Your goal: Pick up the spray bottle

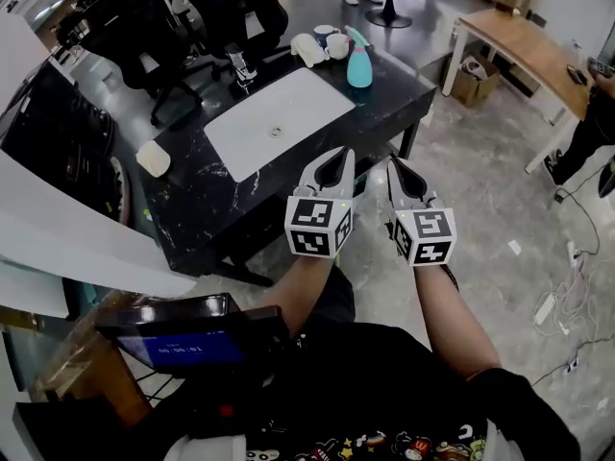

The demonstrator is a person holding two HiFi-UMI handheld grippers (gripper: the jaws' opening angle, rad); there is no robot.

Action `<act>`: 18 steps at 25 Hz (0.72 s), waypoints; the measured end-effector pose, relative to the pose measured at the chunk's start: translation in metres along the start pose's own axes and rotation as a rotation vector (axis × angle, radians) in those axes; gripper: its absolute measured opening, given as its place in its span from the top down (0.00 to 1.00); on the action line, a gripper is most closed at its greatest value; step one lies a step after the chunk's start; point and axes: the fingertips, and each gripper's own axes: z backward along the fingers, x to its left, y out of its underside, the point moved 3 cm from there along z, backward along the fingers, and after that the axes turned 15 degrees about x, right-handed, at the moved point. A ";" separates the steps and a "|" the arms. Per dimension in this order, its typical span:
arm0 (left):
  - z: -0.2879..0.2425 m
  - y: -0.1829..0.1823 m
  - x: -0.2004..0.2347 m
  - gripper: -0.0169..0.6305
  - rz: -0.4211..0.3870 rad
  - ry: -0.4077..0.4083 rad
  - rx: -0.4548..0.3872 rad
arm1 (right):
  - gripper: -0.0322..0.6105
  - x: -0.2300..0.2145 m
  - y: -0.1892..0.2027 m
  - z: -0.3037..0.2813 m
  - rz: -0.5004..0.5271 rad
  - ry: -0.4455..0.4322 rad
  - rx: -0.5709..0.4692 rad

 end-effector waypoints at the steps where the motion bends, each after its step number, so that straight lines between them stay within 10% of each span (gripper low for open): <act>1: -0.028 -0.013 0.021 0.97 -0.005 0.020 0.006 | 0.91 -0.011 -0.015 -0.032 0.005 0.010 0.002; 11: -0.215 -0.098 0.157 0.97 0.002 0.095 0.071 | 0.86 -0.099 -0.102 -0.254 0.003 0.015 0.065; 18: -0.277 -0.102 0.198 0.97 0.044 0.020 0.113 | 0.62 -0.139 -0.105 -0.345 0.019 -0.095 0.109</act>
